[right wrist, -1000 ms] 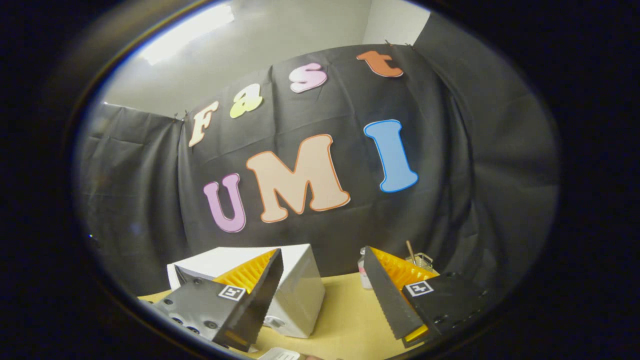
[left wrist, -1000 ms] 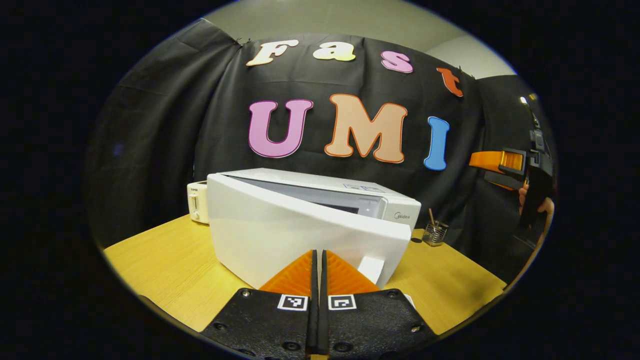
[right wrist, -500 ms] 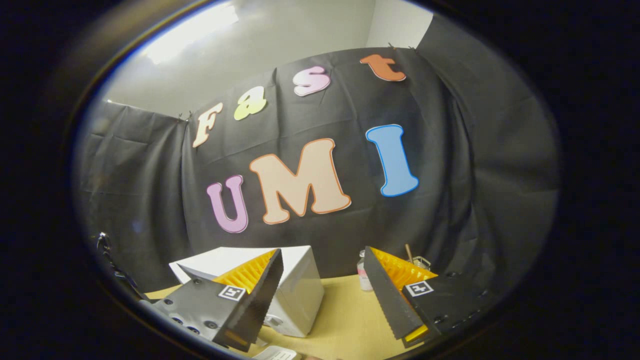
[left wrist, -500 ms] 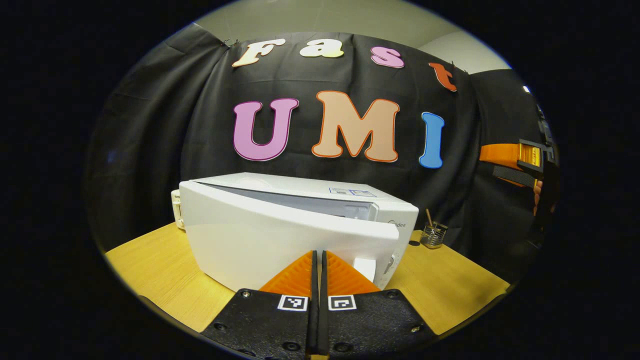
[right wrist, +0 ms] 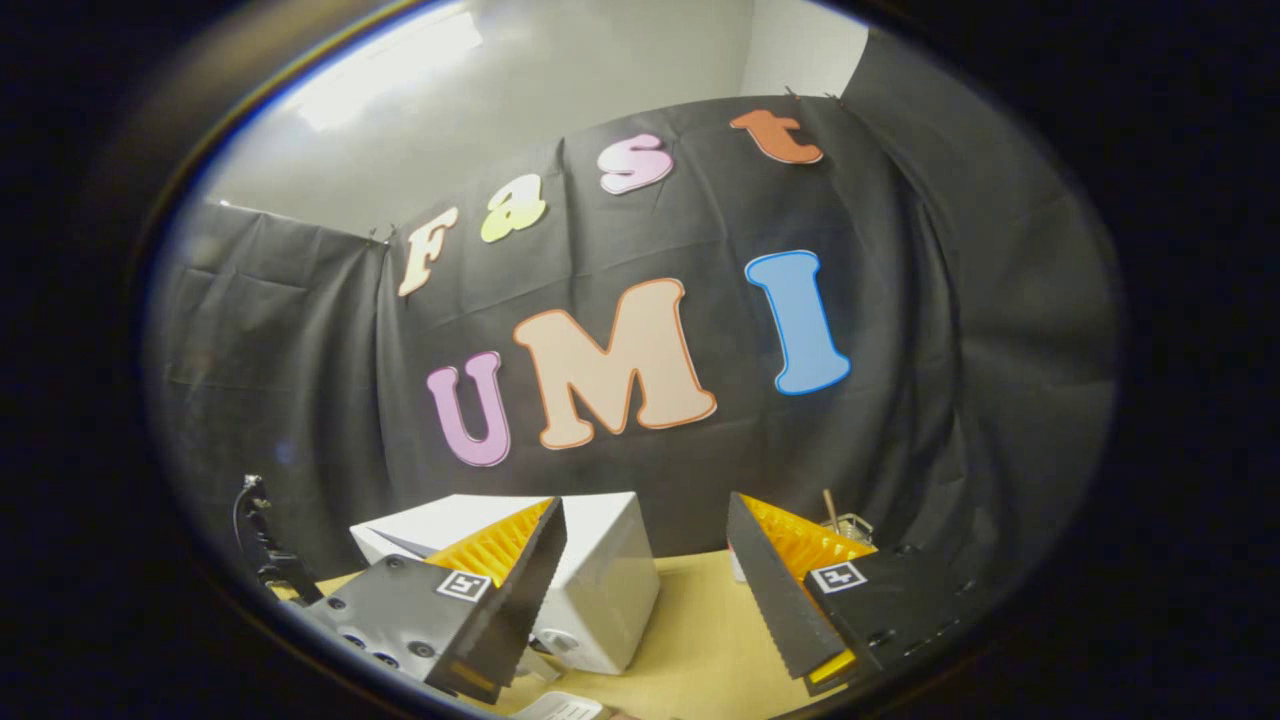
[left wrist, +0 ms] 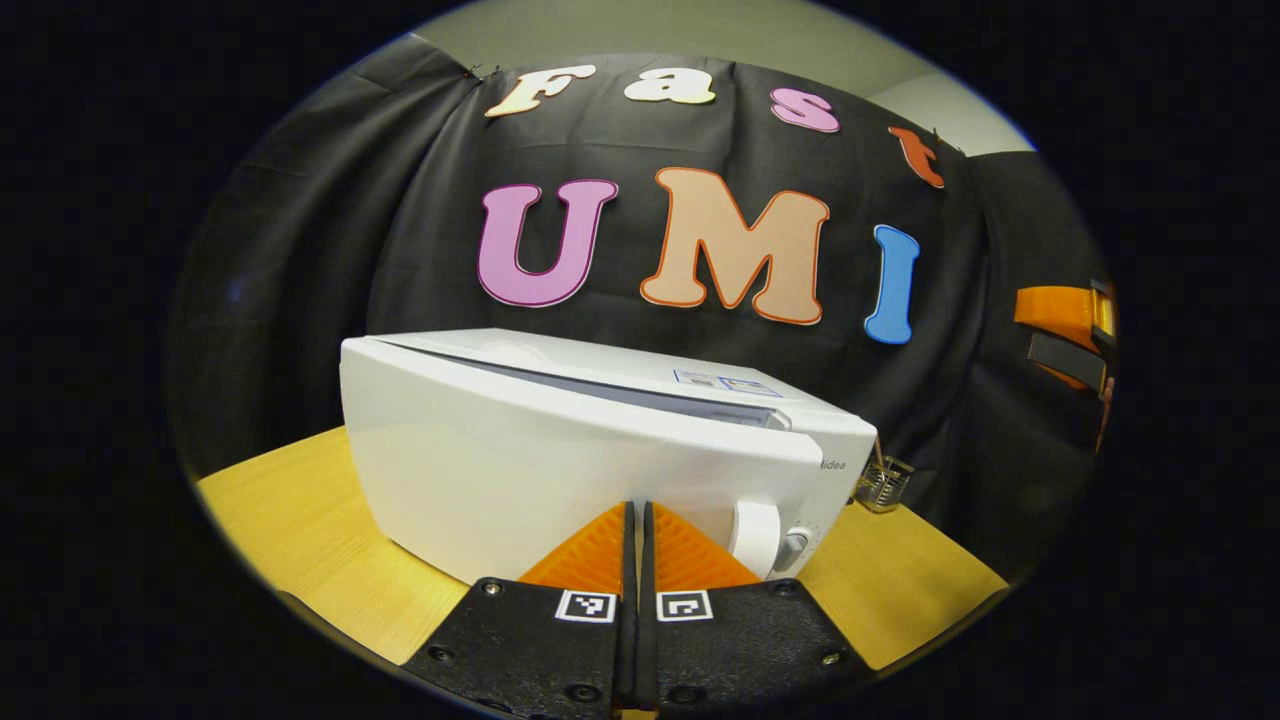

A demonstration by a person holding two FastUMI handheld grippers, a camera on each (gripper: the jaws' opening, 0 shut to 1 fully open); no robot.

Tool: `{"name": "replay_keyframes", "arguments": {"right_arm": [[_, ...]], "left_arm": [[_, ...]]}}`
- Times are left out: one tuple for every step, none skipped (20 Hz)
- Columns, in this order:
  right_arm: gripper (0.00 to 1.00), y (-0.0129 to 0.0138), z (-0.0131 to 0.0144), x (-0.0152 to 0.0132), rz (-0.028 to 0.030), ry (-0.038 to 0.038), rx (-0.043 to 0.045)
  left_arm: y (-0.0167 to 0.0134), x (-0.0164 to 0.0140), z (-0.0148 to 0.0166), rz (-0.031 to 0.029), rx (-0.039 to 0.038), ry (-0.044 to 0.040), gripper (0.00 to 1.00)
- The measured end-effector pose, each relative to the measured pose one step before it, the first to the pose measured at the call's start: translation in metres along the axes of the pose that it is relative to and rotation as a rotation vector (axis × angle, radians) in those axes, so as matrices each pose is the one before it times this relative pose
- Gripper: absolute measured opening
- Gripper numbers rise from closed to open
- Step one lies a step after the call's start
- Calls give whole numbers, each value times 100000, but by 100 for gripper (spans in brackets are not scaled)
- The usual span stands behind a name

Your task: Open the microwave oven with the left hand, put the food in, and close the microwave oven.

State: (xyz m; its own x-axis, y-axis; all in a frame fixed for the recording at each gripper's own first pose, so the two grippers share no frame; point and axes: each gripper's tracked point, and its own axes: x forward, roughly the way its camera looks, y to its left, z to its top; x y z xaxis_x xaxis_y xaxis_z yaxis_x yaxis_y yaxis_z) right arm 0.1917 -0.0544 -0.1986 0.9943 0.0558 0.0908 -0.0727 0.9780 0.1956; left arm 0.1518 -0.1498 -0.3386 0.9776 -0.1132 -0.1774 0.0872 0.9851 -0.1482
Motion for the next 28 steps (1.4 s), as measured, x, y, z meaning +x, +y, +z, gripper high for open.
{"name": "replay_keyframes", "arguments": {"right_arm": [[99, 292, -205, 756, 1739, 2034, -919], [99, 370, -469, -54, 1111, 1574, -1686], [91, 192, -261, 190, 270, 1017, -2399], [91, 240, 29, 155, -466, -152, -2031], [99, 356, 213, -4, -278, -587, -948], [99, 567, -90, 104, 655, -53, -24], [99, 727, -312, -21, 1706, 703, -2], [91, 741, -242, 8, 1722, 884, -200], [92, 355, -184, 142, 798, 480, -556], [99, 165, -110, 112, -84, 77, -1142], [99, 7, 7, 134, -556, -71, -1421], [99, 54, 6, 128, -713, -7, -1264], [99, -59, -95, -19, -428, 202, -826], [99, 72, -58, 69, 78, 305, -255], [99, 137, -77, 128, 365, 366, 213], [99, -13, -92, -21, 72, 372, 702], [99, -89, -9, 29, -174, 274, 838], [99, 2, -3, -9, 24, 144, 458], [99, -70, 20, -37, 154, 114, 60], [99, -60, 23, 15, 72, 67, -227], [99, -232, -54, 9, -220, 165, -143], [99, -197, -115, 13, -322, 312, 59], [99, -231, -164, 7, -322, 521, 331], [99, -201, -112, 74, -386, 459, 615], [99, -269, 35, 46, -591, 357, 793], [99, -296, 1, 112, -705, 237, 705], [99, -244, -89, 53, -390, 162, 233], [99, -278, 59, 75, -481, 119, -31]], "left_arm": [[-19, 416, -177, 212, 103, 591, 1], [-25, 267, -171, -117, 454, 507, 1], [5, 200, -206, -217, 528, 559, 1], [79, 319, 136, 1, 86, 55, 1], [-90, 314, -13, -78, -33, 118, 1], [-55, 289, 78, -41, 62, 137, 1], [-38, 294, 0, 55, -81, 218, 1], [-47, 309, 23, 88, 179, 134, 1], [1, 187, -124, 63, 598, 557, 1], [-9, -83, -19, 459, 75, 198, 1], [-31, -69, 126, -396, 229, -611, 1], [8, -15, 278, -191, 264, -788, 1], [7, 166, 276, 57, 405, -720, 1], [-21, 165, 165, 115, 581, -251, 1], [18, 63, -100, 236, 537, 325, 1], [-9, -32, -113, 485, 975, 171, 1], [48, -107, -190, 316, 1073, 572, 1], [34, 8, 76, 226, 579, 7, 1], [32, -14, 36, 42, 224, 74, 1], [-22, 42, -93, -271, 391, 287, 1], [3, -59, 8, -369, -35, 116, 1], [40, -42, 165, -473, -272, -265, 1], [-16, 58, 1, -443, -143, -256, 1], [-15, 70, 141, -210, 99, -162, 1], [-31, 113, -48, 96, 358, -120, 1], [-96, 740, 289, -851, 733, -2373, 1], [60, -320, -1142, 1364, -580, 5779, 1], [135, -78, 486, 601, 379, -1678, 1]]}}
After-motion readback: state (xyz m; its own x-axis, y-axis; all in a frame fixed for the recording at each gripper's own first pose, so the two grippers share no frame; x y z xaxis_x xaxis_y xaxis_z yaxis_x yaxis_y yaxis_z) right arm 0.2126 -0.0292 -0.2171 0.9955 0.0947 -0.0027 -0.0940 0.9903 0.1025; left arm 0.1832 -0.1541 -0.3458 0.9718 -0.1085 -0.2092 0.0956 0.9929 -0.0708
